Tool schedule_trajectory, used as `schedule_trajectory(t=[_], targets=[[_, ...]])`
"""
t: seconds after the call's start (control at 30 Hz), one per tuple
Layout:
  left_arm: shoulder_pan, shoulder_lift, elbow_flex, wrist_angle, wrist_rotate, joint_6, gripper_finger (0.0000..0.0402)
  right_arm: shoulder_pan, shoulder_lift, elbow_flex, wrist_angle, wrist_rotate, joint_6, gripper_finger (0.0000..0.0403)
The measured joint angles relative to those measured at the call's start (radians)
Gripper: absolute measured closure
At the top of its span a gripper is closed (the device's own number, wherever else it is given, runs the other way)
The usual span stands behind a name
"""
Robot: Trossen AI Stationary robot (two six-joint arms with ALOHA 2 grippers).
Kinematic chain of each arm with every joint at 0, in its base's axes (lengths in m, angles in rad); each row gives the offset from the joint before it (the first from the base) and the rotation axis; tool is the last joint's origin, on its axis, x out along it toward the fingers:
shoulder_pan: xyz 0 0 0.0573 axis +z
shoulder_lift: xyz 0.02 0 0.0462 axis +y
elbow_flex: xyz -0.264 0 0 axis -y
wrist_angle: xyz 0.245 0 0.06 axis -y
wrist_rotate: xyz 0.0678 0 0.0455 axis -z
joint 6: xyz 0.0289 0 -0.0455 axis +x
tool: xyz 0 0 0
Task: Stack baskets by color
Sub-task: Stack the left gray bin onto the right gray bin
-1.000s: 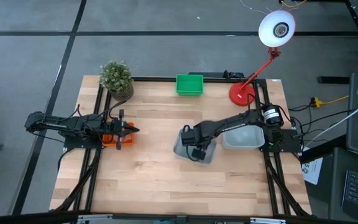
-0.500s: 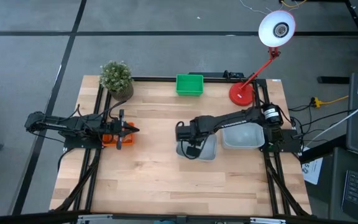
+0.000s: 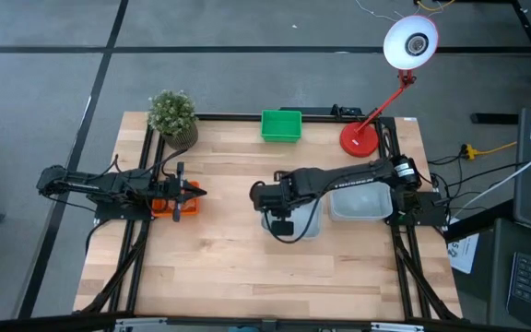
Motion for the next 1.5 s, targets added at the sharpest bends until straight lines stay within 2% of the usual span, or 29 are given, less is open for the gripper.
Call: schedule_trajectory(t=[0.23, 0.6, 0.73, 1.0, 1.1, 1.27, 1.37, 1.43, 1.5], targets=[[0.000, 0.000, 0.000, 0.000, 0.000, 0.000, 0.0401, -0.033, 0.000, 0.000, -0.149, 0.079, 0.103, 0.0331], [0.000, 0.000, 0.000, 0.000, 0.000, 0.000, 0.0401, -0.099, 0.000, -0.045, -0.162, 0.080, 0.106, 0.0224], [0.000, 0.000, 0.000, 0.000, 0.000, 0.000, 0.0401, -0.109, 0.000, -0.100, -0.151, 0.075, 0.106, 0.0203], [0.000, 0.000, 0.000, 0.000, 0.000, 0.000, 0.0401, -0.115, 0.000, -0.195, -0.110, 0.071, 0.071, 0.0204], [0.000, 0.000, 0.000, 0.000, 0.001, 0.000, 0.0401, -0.123, 0.000, -0.216, -0.077, 0.035, 0.052, 0.0205], [0.000, 0.000, 0.000, 0.000, 0.001, 0.000, 0.0401, -0.142, 0.000, -0.323, 0.083, -0.059, 0.046, 0.0205], [0.000, 0.000, 0.000, 0.000, 0.001, 0.000, 0.0401, -0.143, 0.000, -0.381, 0.167, -0.060, 0.052, 0.0207], [0.000, 0.000, 0.000, 0.000, 0.001, 0.000, 0.0401, -0.143, 0.000, -0.392, 0.174, -0.060, 0.052, 0.0222], [0.000, 0.000, 0.000, 0.000, 0.000, 0.000, 0.0401, -0.142, 0.000, -0.392, 0.176, -0.062, 0.052, 0.0258]])
